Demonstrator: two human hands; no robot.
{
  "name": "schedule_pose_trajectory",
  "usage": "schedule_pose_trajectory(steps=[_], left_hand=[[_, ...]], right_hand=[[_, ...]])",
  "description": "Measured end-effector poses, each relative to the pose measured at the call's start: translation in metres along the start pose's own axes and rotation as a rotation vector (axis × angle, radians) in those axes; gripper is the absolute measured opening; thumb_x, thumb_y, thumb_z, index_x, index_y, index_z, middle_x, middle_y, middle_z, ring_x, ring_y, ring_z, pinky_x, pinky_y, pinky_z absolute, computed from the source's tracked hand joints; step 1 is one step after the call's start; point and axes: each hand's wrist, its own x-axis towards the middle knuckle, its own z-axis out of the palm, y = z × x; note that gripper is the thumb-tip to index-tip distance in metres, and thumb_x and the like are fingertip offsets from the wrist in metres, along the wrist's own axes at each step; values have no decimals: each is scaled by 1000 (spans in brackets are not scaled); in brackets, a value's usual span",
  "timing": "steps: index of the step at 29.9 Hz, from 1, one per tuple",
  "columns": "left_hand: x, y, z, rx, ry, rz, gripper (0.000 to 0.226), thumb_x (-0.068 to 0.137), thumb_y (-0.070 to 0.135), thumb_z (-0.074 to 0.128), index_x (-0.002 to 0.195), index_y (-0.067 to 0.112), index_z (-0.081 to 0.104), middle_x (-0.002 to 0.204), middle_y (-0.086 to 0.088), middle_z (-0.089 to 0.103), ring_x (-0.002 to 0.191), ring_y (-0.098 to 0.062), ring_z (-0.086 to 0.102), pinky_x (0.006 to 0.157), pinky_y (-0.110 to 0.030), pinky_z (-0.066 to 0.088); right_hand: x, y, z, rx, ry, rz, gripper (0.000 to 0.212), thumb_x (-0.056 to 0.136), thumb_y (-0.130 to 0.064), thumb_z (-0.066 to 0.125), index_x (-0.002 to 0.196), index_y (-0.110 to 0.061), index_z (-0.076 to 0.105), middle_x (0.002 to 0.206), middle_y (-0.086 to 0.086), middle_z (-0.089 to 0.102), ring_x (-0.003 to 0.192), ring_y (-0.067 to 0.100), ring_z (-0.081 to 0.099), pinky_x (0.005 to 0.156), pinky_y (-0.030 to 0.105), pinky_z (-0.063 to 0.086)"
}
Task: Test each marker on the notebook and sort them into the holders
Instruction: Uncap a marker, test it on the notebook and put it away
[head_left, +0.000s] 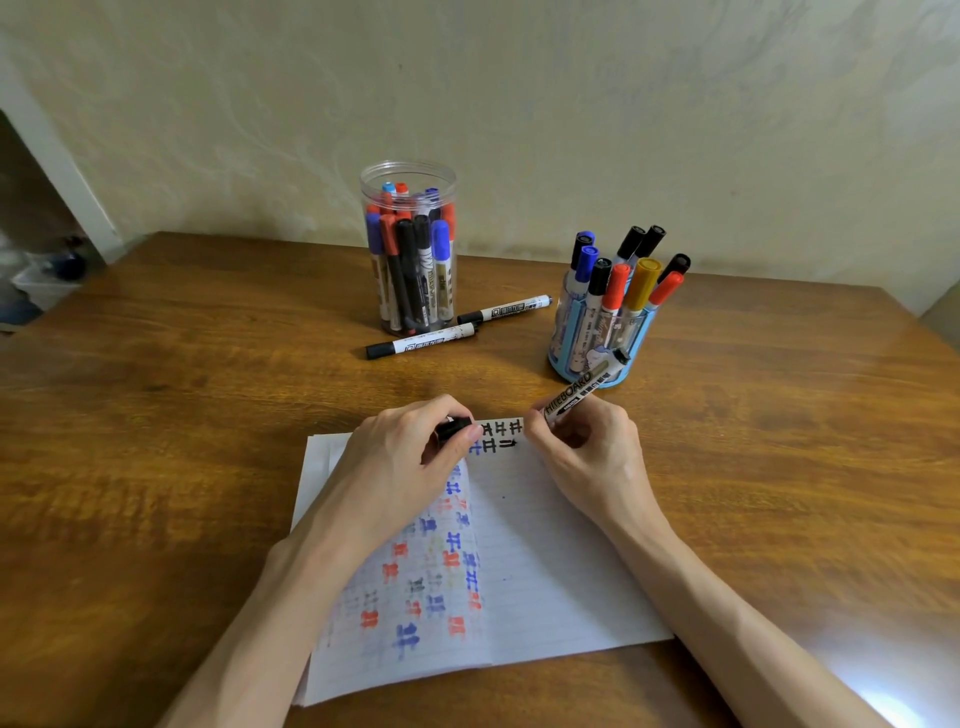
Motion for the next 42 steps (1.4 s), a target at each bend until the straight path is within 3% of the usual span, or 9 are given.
schedule_pose_trajectory(steps=[3,7,17,26,32,35,38,42], left_hand=[[-1,0,0,2,-2,0,22,101,51,50,108,34,62,94,26,62,88,3,63,71,-28,57],[0,0,0,3,5,2,22,101,51,50,107,34,62,93,24,66,86,3,62,72,-27,56],[-1,1,-1,4,-7,-3,20,102,50,51,107,34,62,96,26,64,87,3,62,71,-22,54],[-1,2,-1,-7,7,-9,23,102,51,49,111,33,62,103,21,66,91,2,62,74,-24,55],[-1,3,-2,-76,11,22,23,102,42,53,120,32,62,107,20,59,93,0,62,75,-29,56],[-2,7,-4,-161,-11,29,26,102,37,54,126,34,63,111,20,61,99,-3,63,77,-27,56],[-2,9,-7,-253,12,7,30,99,28,63,128,34,65,117,21,65,107,4,62,81,-18,55],[-2,11,-10,-374,42,-53,27,91,22,73,115,29,64,109,23,68,96,7,68,75,-17,59]], right_hand=[[0,-2,0,18,-11,3,19,93,-22,76,75,-25,72,66,-22,70,58,-3,62,53,12,44],[0,-1,1,-9,-26,3,16,93,-29,76,80,-21,77,70,-15,74,63,2,68,53,19,51],[0,-2,-1,15,-9,26,23,94,-23,74,72,-26,69,66,-21,70,58,-2,62,53,12,43],[0,-2,0,-34,-8,11,17,94,-24,74,77,-25,72,70,-16,73,67,4,69,56,20,53],[0,-2,0,18,-31,42,22,93,-19,72,72,-24,68,62,-19,67,57,-1,58,53,15,43],[2,-4,-5,145,11,68,13,94,-17,72,82,-23,74,73,-10,74,68,4,67,63,23,54],[1,-7,-11,364,-3,92,5,96,-10,72,100,-11,72,79,1,74,71,10,68,64,21,53],[1,-11,-14,487,-88,66,5,98,-9,71,100,-5,68,79,22,69,69,22,65,61,32,51]])
